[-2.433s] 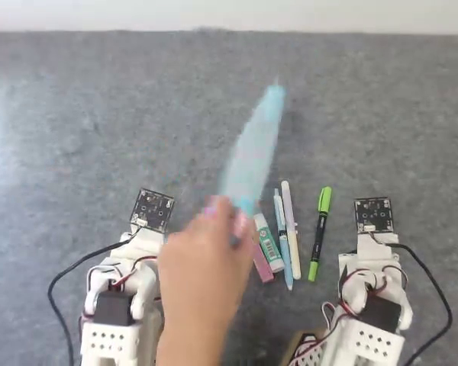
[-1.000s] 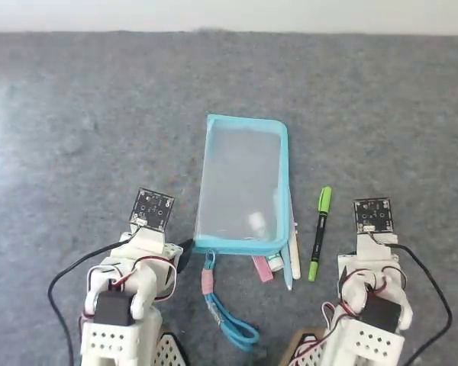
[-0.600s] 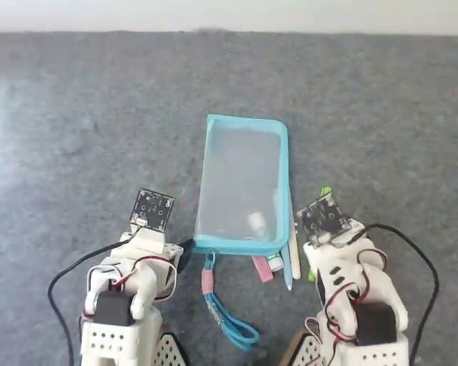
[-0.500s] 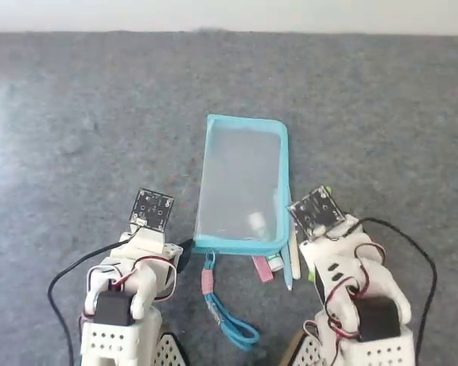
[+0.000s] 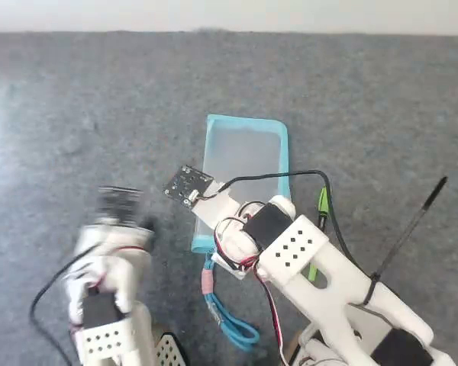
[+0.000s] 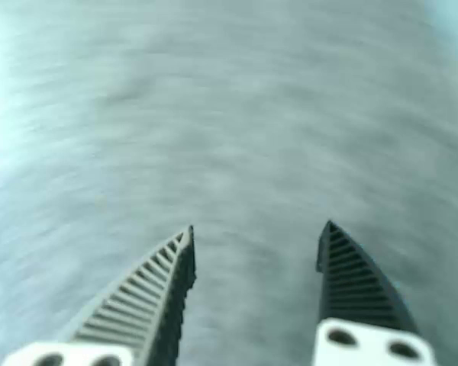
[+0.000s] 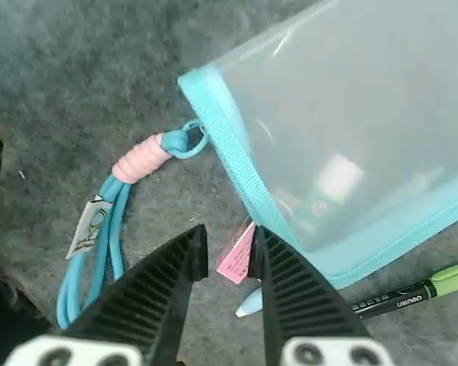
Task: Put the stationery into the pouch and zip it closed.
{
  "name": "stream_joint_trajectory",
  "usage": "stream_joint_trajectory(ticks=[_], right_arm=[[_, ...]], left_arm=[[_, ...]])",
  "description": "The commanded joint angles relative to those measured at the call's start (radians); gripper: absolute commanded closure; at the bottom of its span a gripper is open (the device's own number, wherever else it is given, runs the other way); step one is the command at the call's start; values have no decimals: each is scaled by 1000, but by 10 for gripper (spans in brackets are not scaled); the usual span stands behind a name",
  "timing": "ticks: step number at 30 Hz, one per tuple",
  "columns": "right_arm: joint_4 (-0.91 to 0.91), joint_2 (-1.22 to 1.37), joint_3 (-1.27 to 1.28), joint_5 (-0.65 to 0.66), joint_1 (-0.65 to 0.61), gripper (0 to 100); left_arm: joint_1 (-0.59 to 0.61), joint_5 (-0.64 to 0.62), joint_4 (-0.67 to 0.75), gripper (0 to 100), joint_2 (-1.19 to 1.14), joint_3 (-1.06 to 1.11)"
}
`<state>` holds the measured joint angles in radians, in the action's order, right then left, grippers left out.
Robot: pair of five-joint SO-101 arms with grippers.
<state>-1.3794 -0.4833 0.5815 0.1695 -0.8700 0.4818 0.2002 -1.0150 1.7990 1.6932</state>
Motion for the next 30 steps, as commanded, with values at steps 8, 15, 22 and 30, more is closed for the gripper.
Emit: stream_joint_trajectory(ticks=[8,15,22,30], right_arm=[[87,-7,17,-328,-110,903],[295,-13,181,-331,-163,895],[406,-19,282,-456,-265,779],[437,-7,285,-543,-269,775]], left_arm=[[457,-29,196,762,11,-10],[488,75,221,787,9,-79],[534,173,233,734,-241,-346],[635,173,327,735,-1022,-783]])
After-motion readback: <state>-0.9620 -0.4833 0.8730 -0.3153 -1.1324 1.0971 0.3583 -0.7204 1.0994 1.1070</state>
